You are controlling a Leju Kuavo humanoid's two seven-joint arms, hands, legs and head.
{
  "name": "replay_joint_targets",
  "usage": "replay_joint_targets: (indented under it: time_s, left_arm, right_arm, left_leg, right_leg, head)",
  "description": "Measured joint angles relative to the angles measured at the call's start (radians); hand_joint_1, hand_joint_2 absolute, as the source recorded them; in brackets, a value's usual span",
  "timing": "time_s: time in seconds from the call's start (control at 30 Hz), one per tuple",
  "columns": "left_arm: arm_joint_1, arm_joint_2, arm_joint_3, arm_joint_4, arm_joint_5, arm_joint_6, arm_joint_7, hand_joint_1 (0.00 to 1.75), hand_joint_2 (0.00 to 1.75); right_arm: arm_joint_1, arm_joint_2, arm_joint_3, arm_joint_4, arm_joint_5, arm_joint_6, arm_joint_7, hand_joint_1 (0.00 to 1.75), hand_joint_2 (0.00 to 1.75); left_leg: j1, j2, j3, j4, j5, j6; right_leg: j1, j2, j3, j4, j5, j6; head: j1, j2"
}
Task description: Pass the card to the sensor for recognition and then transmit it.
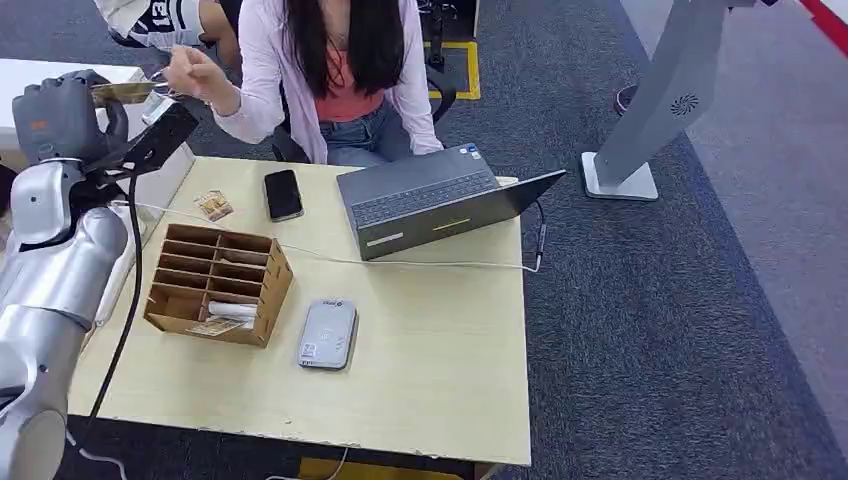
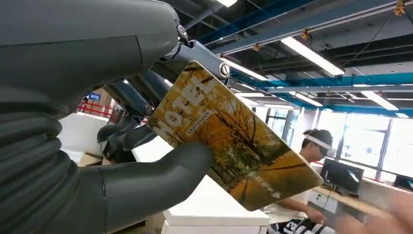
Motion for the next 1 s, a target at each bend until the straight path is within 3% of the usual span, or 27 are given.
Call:
replay_joint_targets:
  time_s: [0.27,0.4,0.7,1.0]
  left_arm:
    - [0.086,-0.009,0.0,-0.043,0.027,0.033,-0.073,1.75,1.75]
    - [0.201,-0.034,-0.015,-0.175,0.036,0.032,-0.102,1.75,1.75]
    - [0.48,-0.087,-0.154,-0.508,0.042,0.016,-0.08,1.75,1.75]
    - [0.554,-0.091,-0.214,-0.609,0.052,-0.001,-0.08,1.75,1.75]
  right_arm:
    - [0.0,0.001,0.0,0.0,-0.01,-0.002,0.0,0.0,1.75]
    - [0.0,0.002,-0.004,0.0,-0.022,-0.007,0.0,0.0,1.75]
    - [0.0,0.002,-0.032,0.0,-0.046,-0.023,0.002,0.0,1.75]
    - [0.0,0.002,-0.048,0.0,-0.05,-0.024,0.003,0.0,1.75]
  left_leg:
    - [0.0,0.0,0.0,0.0,0.0,0.0]
    - [0.0,0.0,0.0,0.0,0.0,0.0]
    - [-0.001,0.0,0.0,0.0,-0.001,0.001]
    - [-0.001,0.0,0.0,0.0,0.0,0.001]
  right_leg:
    - [0.0,0.0,0.0,0.0,0.0,0.0]
    - [0.0,0.0,0.0,0.0,0.0,0.0]
    - [-0.001,0.0,0.0,-0.001,0.0,0.0]
    - [0.0,0.0,0.0,-0.001,0.0,0.0]
  head:
    - [0.0,0.0]
    - [0.0,0.0]
    - [0.001,0.0]
    - [0.0,0.0]
